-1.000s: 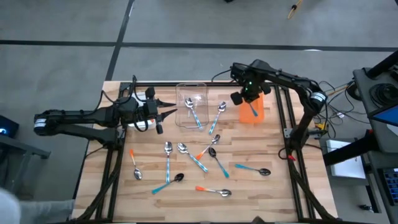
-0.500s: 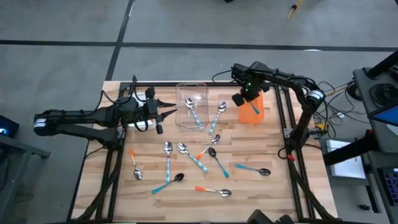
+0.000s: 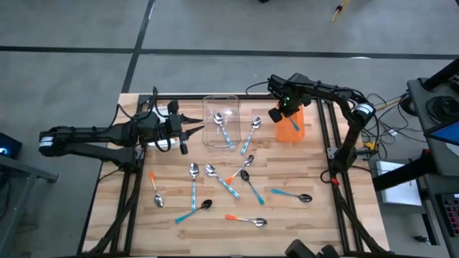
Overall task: Sort silverware by color (type)
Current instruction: Put the blue spoon into the orange bin
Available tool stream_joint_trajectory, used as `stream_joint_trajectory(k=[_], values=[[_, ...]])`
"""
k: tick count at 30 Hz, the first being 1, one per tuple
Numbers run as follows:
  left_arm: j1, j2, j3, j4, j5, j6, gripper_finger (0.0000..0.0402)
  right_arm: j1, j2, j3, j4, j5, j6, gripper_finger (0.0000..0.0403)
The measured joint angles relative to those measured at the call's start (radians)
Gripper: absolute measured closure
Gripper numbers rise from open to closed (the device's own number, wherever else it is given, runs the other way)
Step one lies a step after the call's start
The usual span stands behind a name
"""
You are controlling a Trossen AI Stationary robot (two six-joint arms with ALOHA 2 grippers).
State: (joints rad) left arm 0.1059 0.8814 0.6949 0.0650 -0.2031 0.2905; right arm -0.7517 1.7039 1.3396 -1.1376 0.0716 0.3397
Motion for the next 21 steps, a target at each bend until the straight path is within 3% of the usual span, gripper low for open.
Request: stream_joint_trajectory(k=[21], values=[[0.000, 0.000, 0.000, 0.000, 0.000, 0.000, 0.0326, 0.000, 0.000, -0.128, 0.133, 0.001, -0.012, 0.0390]])
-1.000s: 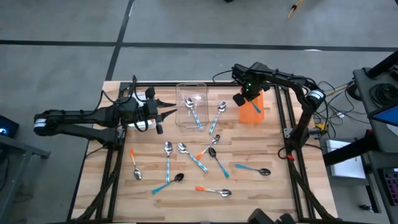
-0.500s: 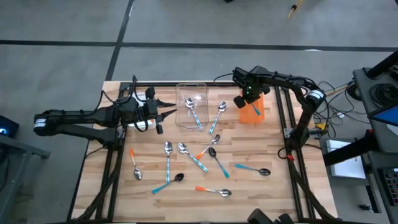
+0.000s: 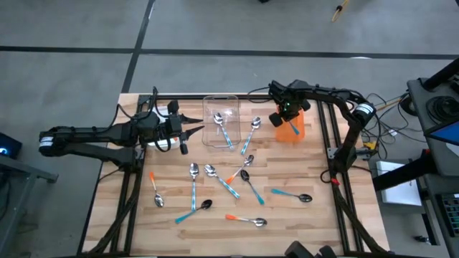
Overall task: Sort silverware by color (type)
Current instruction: Put the blue spoon into the orange bin
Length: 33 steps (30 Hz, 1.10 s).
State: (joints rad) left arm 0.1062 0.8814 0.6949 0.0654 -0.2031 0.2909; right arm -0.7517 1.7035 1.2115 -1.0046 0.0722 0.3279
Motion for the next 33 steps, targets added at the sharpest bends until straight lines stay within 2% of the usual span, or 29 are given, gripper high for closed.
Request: stream_joint_trajectory(k=[20, 33], values=[[0.000, 0.000, 0.000, 0.000, 0.000, 0.004, 0.0326, 0.001, 0.000, -0.136, 0.149, 0.000, 0.001, 0.0390], [0.000, 0.000, 0.000, 0.000, 0.000, 0.004, 0.0326, 0.001, -0.001, -0.142, 0.182, -0.001, 0.013, 0.0390]])
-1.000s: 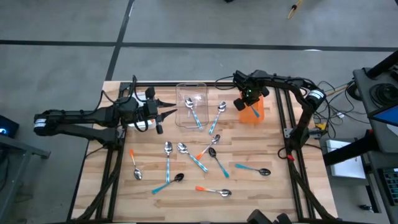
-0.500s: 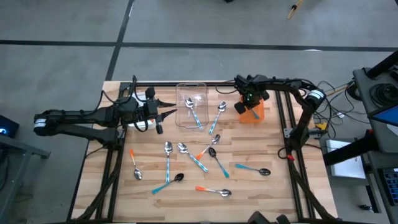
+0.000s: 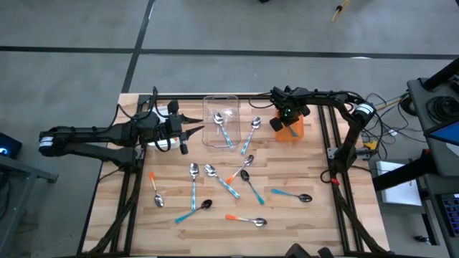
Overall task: Sort silverware by color (type)
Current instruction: Put the blue spoon into the orange bin, then put the blue patterned spoon into the transparent bin
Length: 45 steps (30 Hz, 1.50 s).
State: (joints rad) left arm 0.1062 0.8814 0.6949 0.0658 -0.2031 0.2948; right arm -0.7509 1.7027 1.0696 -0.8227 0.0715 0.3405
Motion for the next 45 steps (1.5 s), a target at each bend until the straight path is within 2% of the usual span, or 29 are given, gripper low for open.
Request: stream_joint_trajectory(k=[7, 17, 23, 29, 36, 45], values=[[0.000, 0.000, 0.000, 0.000, 0.000, 0.000, 0.0326, 0.000, 0.000, 0.001, -0.005, 0.000, 0.000, 0.0381], [0.000, 0.000, 0.000, 0.000, 0.000, 0.000, 0.0326, 0.000, -0.008, 0.001, -0.010, 0.000, 0.000, 0.0290], [0.000, 0.000, 0.000, 0.000, 0.000, 0.000, 0.0326, 0.000, -0.074, 0.021, -0.072, -0.001, 0.008, 0.0259], [0.000, 0.000, 0.000, 0.000, 0.000, -0.004, 0.0326, 0.042, -0.206, 0.032, -0.083, 0.003, 0.026, 0.0257], [0.000, 0.005, 0.000, -0.002, 0.000, -0.102, 0.0326, 0.190, -0.399, -0.041, 0.060, 0.009, 0.027, 0.0272], [0.000, 0.062, 0.000, -0.097, 0.002, -0.376, 0.0326, 0.392, -0.559, -0.235, 0.436, 0.016, 0.014, 0.0275]])
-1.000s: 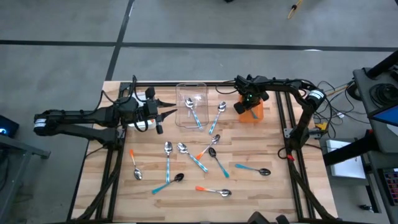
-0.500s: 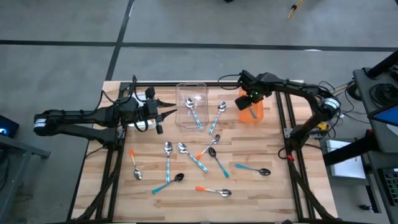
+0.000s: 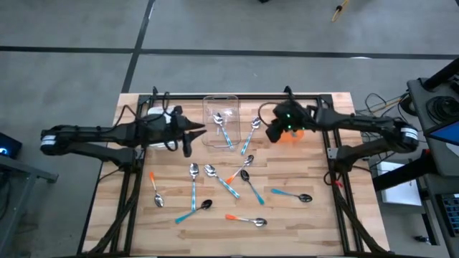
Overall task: Sort silverware by color (type)
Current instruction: Put the blue patterned spoon into the transparent bin
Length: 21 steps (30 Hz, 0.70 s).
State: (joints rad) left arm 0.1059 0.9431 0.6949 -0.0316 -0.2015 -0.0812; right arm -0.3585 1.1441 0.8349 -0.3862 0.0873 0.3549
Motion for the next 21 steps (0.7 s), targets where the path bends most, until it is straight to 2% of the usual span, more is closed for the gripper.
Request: stream_joint_trajectory(k=[3, 8, 14, 21], values=[[0.000, 0.027, 0.000, -0.024, 0.001, -0.090, 0.0326, 0.058, -0.020, -0.058, 0.130, 0.041, -0.023, 0.0275], [0.000, 0.062, 0.000, -0.085, 0.017, -0.221, 0.0326, 0.151, -0.022, -0.091, 0.187, 0.145, -0.055, 0.0275], [-0.001, 0.079, -0.001, -0.148, 0.093, -0.394, 0.0326, 0.252, -0.023, -0.097, 0.196, 0.223, -0.062, 0.0275], [-0.019, 0.087, -0.001, -0.176, 0.246, -0.621, 0.0326, 0.335, -0.018, -0.099, 0.249, 0.228, -0.132, 0.0275]])
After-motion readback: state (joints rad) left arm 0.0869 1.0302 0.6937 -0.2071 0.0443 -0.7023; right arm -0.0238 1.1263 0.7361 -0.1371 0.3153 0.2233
